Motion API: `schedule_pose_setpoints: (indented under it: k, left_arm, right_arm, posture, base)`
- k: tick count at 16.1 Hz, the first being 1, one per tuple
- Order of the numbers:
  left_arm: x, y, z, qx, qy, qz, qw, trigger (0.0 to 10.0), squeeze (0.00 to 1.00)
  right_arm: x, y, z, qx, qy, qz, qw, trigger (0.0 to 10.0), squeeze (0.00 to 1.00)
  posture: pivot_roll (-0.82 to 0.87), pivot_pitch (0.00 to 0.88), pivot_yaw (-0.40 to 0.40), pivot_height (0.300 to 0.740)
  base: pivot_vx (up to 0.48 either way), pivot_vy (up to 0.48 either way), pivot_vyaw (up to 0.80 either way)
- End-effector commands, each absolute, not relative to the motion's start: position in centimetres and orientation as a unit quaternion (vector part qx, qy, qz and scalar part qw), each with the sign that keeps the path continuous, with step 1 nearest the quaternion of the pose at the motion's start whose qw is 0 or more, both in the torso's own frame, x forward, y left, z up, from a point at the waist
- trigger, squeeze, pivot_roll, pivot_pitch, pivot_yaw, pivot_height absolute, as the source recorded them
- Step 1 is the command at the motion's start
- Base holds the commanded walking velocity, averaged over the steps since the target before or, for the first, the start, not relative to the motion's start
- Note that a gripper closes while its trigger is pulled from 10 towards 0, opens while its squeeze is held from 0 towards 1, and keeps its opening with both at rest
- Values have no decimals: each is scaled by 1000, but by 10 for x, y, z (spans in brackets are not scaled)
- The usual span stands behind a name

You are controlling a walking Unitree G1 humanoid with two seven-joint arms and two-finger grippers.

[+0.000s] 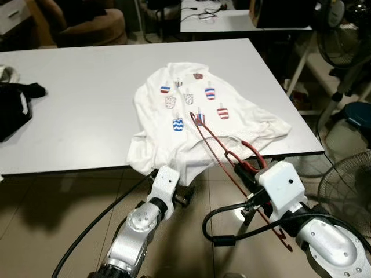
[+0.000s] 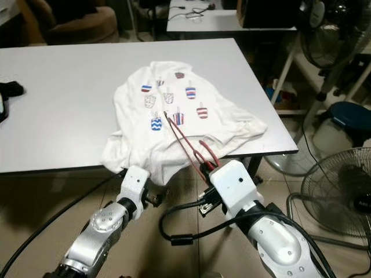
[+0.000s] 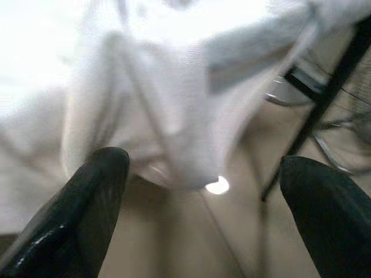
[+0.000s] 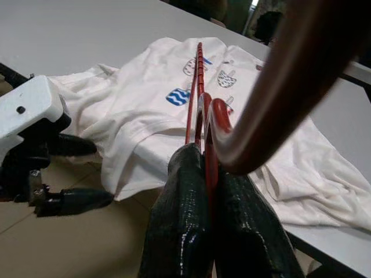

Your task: Hang hanger

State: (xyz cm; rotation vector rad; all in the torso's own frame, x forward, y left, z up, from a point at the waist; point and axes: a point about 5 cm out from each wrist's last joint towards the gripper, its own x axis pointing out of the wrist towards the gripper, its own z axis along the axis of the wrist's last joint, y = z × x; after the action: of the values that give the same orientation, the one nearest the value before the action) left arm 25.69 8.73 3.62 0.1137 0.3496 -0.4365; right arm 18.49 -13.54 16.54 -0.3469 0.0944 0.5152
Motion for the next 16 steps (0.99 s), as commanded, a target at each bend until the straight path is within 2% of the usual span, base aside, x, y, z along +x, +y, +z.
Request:
schedule_pose_setpoints:
  k: [1,2,3,7,9,10,11,12,16]
  left_arm:
    - [260,88,36,57,166,-202,964,10000,867]
    - [260,87,35,55,168,-202,963,10000,867]
    - [260,84,31,49,175,-202,962,10000,0]
    - [265,81,22,30,188,-188,964,10000,0]
    - [274,89,20,49,188,-148,970,10000,0]
    - [278,94,21,44,185,-128,973,3608,0]
    - [279,96,22,42,183,-120,975,863,0]
    - [282,98,23,29,178,-117,977,0,0]
    - [286,100,22,7,173,-108,979,0,0]
  right_arm:
    - [185,-134,173,-176,24,260,949,10000,0]
    - [185,-133,173,-176,24,260,949,10000,0]
    - [186,-133,172,-176,23,261,949,10000,0]
    - [189,-133,174,-180,18,261,948,10000,0]
    - [190,-133,176,-183,14,261,948,10000,0]
    - [190,-133,176,-184,13,261,948,10000,0]
    - [190,-133,176,-184,12,260,948,10000,0]
    - [191,-133,177,-184,11,260,948,10000,0]
    - [193,-132,178,-187,7,261,947,10000,0]
  posture:
    - [-290,33,45,740]
    - [-290,33,44,740]
    - [-292,31,41,740]
    - [-296,34,34,740]
    - [-299,30,34,740]
    - [-298,31,34,740]
    - [-298,31,34,740]
    - [-295,29,34,740]
    - [-296,27,33,740]
  base:
    - [0,0,0]
    - [0,0,0]
    - [0,0,0]
    - [0,0,0]
    - [0,0,0]
    - [0,0,0]
    - [0,0,0]
    - [0,0,0]
    - [0,0,0]
